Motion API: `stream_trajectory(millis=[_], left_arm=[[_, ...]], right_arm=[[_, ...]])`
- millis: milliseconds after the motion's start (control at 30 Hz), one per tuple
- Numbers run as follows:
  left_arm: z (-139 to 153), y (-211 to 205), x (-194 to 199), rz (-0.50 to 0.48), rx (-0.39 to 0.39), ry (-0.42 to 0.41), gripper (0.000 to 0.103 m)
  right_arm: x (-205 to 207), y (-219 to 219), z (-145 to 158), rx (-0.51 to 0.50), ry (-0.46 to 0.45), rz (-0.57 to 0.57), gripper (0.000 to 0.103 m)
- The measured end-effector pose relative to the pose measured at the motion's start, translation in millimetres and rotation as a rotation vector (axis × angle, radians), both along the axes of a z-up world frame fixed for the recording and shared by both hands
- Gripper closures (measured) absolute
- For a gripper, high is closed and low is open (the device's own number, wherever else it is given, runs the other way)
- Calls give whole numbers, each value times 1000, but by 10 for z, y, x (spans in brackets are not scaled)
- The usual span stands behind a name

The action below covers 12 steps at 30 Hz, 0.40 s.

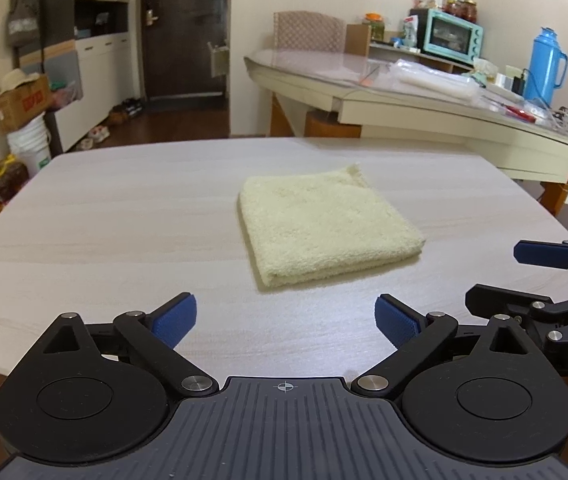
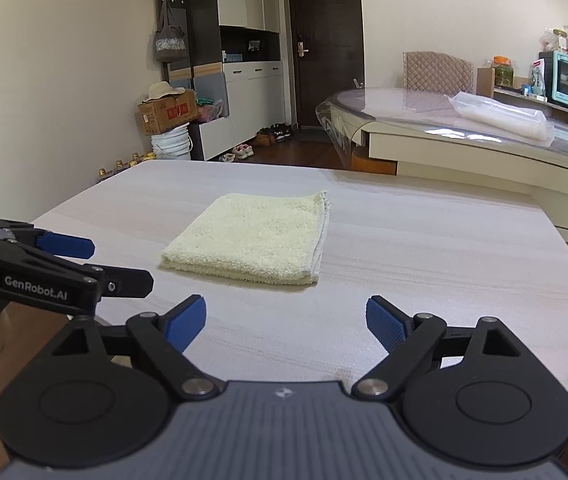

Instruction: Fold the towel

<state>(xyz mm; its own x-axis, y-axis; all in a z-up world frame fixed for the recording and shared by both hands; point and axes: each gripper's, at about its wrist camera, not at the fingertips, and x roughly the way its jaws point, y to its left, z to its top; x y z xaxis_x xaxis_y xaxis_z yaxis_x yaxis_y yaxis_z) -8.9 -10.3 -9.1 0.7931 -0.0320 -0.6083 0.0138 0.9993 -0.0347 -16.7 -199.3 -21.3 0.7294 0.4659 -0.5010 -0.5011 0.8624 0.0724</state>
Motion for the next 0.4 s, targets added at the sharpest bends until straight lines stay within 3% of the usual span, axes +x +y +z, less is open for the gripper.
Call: stream_trajectory(millis=[400], left_arm=[[43,-21,-20,3,-2,-37,3]], right_arm=[[-11,21,8,7,0,3,13]])
